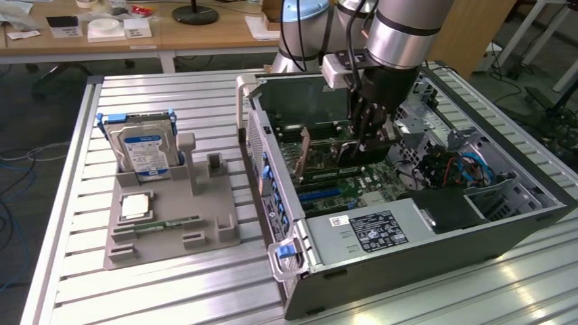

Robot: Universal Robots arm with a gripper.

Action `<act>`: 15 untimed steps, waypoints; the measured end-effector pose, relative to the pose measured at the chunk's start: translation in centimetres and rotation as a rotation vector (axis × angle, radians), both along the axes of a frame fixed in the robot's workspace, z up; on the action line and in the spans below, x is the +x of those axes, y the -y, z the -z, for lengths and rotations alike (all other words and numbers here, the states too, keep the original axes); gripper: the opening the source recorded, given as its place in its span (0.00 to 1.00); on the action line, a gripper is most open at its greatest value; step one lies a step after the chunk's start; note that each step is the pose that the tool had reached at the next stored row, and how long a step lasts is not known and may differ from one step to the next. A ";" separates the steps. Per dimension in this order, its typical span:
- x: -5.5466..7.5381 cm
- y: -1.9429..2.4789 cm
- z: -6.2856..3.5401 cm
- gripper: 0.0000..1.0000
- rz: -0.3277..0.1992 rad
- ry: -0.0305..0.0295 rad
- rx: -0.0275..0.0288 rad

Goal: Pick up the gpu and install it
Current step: 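Insert the gpu into the slot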

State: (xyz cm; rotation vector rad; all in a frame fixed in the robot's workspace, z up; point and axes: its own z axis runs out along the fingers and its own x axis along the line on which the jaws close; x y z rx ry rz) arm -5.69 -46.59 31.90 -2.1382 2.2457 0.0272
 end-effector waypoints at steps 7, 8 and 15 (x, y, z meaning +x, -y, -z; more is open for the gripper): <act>0.0 0.00 0.02 0.27 0.000 0.0000 0.0000; 0.0 0.00 0.06 0.27 0.000 0.0001 0.0002; -0.1 0.00 0.86 0.27 0.000 0.0000 0.0000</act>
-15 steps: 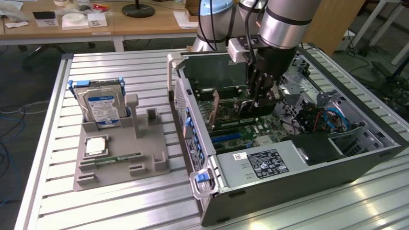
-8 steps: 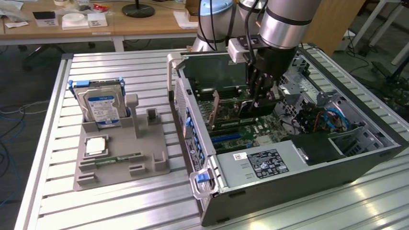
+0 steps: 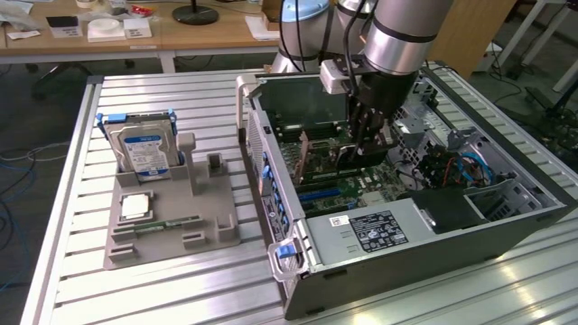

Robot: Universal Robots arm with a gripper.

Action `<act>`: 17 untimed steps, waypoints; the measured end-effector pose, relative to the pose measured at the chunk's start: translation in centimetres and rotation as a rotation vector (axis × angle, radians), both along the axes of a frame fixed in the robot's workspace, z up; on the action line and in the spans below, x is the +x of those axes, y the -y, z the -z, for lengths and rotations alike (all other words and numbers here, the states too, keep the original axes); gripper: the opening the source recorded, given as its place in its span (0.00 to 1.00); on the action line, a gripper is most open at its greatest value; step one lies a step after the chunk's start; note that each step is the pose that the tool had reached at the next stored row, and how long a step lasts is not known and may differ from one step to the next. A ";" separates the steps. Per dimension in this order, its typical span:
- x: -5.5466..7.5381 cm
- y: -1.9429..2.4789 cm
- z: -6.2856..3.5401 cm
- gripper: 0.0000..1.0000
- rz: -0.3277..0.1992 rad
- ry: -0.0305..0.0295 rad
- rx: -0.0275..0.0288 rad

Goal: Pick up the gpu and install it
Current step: 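Insert the gpu into the slot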

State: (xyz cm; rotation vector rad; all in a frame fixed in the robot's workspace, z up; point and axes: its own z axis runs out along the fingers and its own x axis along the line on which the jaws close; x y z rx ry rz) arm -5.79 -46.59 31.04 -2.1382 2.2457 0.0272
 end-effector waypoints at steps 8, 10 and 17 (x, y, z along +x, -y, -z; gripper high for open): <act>-0.1 0.00 1.31 0.27 0.000 0.0000 0.0000; -0.1 0.00 1.55 0.27 0.000 0.0000 -0.0001; -0.2 0.00 2.32 0.27 0.000 0.0000 0.0001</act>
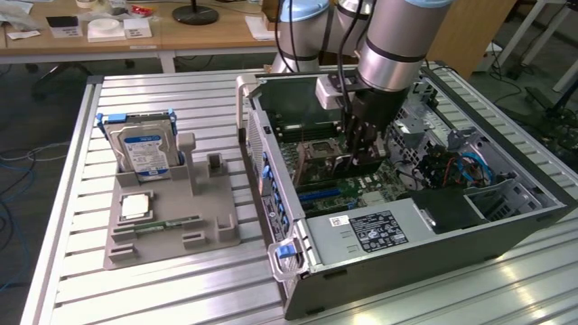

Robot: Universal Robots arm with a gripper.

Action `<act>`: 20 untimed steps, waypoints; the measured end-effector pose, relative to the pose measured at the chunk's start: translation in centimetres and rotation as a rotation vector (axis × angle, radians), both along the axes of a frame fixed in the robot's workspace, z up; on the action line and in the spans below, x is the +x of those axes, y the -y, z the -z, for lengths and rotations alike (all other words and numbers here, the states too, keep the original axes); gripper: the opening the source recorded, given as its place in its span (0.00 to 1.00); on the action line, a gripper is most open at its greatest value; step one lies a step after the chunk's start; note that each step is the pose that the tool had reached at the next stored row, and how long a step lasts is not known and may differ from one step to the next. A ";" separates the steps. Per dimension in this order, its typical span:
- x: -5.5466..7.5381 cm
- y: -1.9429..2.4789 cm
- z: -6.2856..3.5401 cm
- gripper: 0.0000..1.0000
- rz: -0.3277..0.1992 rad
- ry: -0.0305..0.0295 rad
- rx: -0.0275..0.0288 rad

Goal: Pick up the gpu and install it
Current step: 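Insert the gpu into the slot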

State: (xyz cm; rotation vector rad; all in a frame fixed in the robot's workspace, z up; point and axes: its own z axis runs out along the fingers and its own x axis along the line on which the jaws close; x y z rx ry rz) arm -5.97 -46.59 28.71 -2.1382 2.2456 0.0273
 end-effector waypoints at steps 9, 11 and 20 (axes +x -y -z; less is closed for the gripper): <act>0.0 0.00 0.74 0.27 0.000 -0.0001 -0.0002; 0.0 0.00 0.74 0.27 0.000 -0.0002 -0.0004; 0.0 0.00 0.76 0.27 0.000 -0.0001 -0.0001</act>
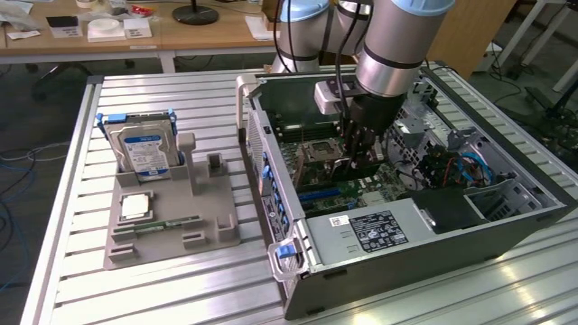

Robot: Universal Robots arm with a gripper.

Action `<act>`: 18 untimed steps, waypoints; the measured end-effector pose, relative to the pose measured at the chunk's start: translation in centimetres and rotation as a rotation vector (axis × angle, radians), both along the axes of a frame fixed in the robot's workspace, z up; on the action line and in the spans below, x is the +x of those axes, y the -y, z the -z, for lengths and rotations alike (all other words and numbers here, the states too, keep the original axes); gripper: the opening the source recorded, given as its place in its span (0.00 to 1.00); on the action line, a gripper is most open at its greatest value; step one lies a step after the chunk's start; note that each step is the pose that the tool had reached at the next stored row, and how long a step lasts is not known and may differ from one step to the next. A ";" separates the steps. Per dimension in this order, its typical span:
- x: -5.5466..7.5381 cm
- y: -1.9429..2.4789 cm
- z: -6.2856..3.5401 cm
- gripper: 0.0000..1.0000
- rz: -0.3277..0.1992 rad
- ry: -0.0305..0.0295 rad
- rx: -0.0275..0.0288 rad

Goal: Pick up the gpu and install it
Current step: 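Insert the gpu into the slot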

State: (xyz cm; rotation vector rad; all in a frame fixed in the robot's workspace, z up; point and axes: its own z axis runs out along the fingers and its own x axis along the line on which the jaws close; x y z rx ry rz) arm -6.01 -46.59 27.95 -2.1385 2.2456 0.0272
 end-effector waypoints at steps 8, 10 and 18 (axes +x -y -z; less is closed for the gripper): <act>-0.7 0.00 1.27 0.27 0.000 0.0008 0.0001; -0.8 0.00 1.32 0.27 0.000 0.0008 -0.0001; -1.0 0.23 1.35 0.27 0.000 0.0007 -0.0001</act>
